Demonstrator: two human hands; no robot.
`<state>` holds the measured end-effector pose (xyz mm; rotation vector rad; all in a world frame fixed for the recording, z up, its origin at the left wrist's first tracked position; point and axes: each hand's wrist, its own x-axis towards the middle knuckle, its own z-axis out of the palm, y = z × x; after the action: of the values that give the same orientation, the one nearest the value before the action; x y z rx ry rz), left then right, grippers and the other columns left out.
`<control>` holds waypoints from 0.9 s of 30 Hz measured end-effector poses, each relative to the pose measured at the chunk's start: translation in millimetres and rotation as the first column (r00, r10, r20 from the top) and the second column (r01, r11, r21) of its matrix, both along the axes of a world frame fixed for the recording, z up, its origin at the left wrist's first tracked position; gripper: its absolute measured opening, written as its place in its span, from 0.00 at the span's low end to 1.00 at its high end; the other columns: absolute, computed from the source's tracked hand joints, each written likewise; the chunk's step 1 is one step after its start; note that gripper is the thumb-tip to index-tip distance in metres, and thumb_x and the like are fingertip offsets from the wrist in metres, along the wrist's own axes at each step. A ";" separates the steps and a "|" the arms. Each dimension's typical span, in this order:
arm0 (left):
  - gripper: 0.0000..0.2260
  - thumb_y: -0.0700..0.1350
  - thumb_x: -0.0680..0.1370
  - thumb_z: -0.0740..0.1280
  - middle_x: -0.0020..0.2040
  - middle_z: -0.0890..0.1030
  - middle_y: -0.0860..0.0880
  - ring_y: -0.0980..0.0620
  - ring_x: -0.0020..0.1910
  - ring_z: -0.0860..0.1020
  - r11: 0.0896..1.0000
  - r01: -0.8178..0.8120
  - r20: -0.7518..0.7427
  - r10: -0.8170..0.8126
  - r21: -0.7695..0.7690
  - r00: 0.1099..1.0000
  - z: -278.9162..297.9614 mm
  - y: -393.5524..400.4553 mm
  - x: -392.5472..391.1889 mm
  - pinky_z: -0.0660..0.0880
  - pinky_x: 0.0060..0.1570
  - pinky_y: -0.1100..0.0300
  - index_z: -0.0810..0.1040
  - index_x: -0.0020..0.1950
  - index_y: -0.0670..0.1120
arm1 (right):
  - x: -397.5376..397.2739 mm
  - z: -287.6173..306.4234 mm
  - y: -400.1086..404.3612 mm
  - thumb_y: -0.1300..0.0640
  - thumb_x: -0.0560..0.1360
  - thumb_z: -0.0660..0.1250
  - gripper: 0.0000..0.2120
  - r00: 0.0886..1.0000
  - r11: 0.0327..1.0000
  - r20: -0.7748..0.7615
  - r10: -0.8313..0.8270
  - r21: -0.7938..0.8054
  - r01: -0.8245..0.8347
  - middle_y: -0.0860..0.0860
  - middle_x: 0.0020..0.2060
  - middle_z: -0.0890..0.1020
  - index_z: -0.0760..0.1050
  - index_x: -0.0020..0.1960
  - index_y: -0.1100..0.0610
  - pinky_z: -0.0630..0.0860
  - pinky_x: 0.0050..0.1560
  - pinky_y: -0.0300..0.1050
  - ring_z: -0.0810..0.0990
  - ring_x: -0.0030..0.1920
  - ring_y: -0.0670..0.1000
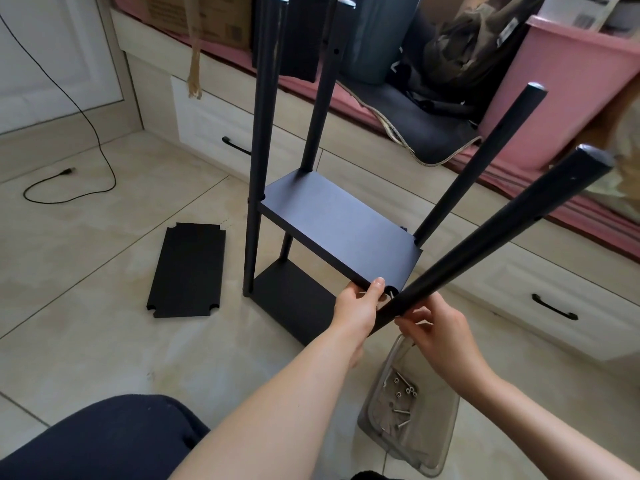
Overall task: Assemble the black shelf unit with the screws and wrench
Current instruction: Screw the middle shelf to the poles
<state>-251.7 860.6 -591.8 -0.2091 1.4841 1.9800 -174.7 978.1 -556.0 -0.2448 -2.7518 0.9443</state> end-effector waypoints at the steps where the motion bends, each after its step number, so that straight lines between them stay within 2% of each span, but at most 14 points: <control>1: 0.08 0.55 0.81 0.66 0.54 0.84 0.52 0.52 0.55 0.81 1.000 -0.001 -0.001 0.001 -0.003 1.000 -1.0 0.2 -1.1 0.77 0.58 0.54 0.80 0.55 0.53 | -0.6 -0.2 0.5 0.69 0.72 0.73 0.24 1.000 1.000 -0.001 0.007 -0.002 -0.007 0.44 0.37 0.82 0.70 0.48 0.41 0.79 0.38 0.39 0.83 0.38 0.46; 5: 0.08 0.54 0.81 0.67 0.52 0.85 0.52 0.51 0.55 0.82 1.000 -0.005 -0.008 0.005 -0.007 1.000 -0.1 -1.5 -3.2 0.76 0.50 0.59 0.81 0.52 0.52 | -5.3 -0.4 0.8 0.69 0.72 0.73 0.25 0.999 0.999 -0.014 0.031 -0.012 -0.031 0.40 0.40 0.81 0.70 0.47 0.39 0.77 0.36 0.36 0.82 0.36 0.46; 9: 0.08 0.54 0.81 0.67 0.51 0.85 0.52 0.52 0.54 0.81 1.000 -0.001 -0.022 0.000 -0.028 1.000 1.4 -3.3 -3.0 0.74 0.46 0.62 0.81 0.52 0.52 | -9.9 0.3 0.1 0.69 0.72 0.73 0.24 0.999 0.999 -0.012 0.048 -0.022 -0.048 0.42 0.38 0.82 0.71 0.47 0.40 0.74 0.35 0.30 0.82 0.35 0.45; 11: 0.08 0.54 0.82 0.66 0.51 0.85 0.51 0.52 0.54 0.81 1.000 0.000 -0.024 -0.001 -0.031 1.000 1.1 -3.8 -3.0 0.74 0.48 0.60 0.81 0.51 0.52 | -11.0 0.6 0.6 0.69 0.72 0.73 0.24 0.999 0.998 -0.010 0.051 -0.021 -0.051 0.45 0.36 0.82 0.71 0.47 0.40 0.73 0.35 0.29 0.82 0.35 0.44; 14: 0.08 0.54 0.82 0.66 0.51 0.85 0.51 0.51 0.54 0.81 0.999 0.005 -0.020 -0.006 -0.032 1.000 1.4 -4.1 -3.7 0.76 0.53 0.58 0.81 0.52 0.51 | -11.4 1.1 0.0 0.68 0.73 0.73 0.23 0.999 0.999 -0.002 0.050 -0.007 -0.050 0.46 0.37 0.82 0.70 0.47 0.40 0.74 0.36 0.30 0.82 0.36 0.43; 18: 0.09 0.55 0.82 0.66 0.51 0.85 0.50 0.51 0.54 0.82 1.000 0.015 -0.005 -0.015 -0.022 1.000 0.9 -3.8 -5.2 0.76 0.50 0.58 0.81 0.52 0.51 | -9.9 0.5 -0.6 0.68 0.74 0.72 0.22 0.999 0.999 -0.003 0.038 -0.011 -0.038 0.45 0.38 0.82 0.69 0.49 0.41 0.74 0.36 0.29 0.81 0.38 0.44; 21: 0.10 0.55 0.81 0.67 0.51 0.85 0.50 0.50 0.54 0.82 1.000 0.018 0.004 -0.018 -0.013 1.000 0.0 -4.2 -6.2 0.78 0.56 0.55 0.81 0.53 0.50 | -9.4 0.6 0.1 0.68 0.74 0.72 0.21 0.999 0.999 -0.008 0.036 -0.005 -0.036 0.45 0.37 0.82 0.70 0.49 0.44 0.74 0.36 0.30 0.81 0.38 0.44; 24: 0.09 0.54 0.81 0.67 0.52 0.85 0.50 0.50 0.54 0.82 1.000 0.019 0.009 -0.019 -0.010 1.000 0.1 -4.7 -6.9 0.77 0.53 0.56 0.81 0.54 0.50 | -9.6 0.5 0.0 0.69 0.74 0.71 0.18 0.999 0.999 -0.006 0.035 0.013 -0.035 0.45 0.38 0.82 0.71 0.51 0.48 0.77 0.38 0.36 0.81 0.39 0.43; 27: 0.09 0.54 0.81 0.66 0.52 0.85 0.50 0.51 0.53 0.82 0.999 0.029 0.006 -0.029 -0.017 1.000 1.9 -4.8 -7.7 0.75 0.47 0.59 0.80 0.55 0.50 | -10.0 0.7 0.0 0.69 0.73 0.72 0.20 0.999 0.999 -0.027 0.035 0.023 -0.034 0.42 0.37 0.81 0.71 0.51 0.47 0.76 0.40 0.30 0.81 0.41 0.39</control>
<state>-259.4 855.8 -590.0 -0.1995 1.4925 1.9429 -184.7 978.1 -555.4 -0.1799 -2.7487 0.9179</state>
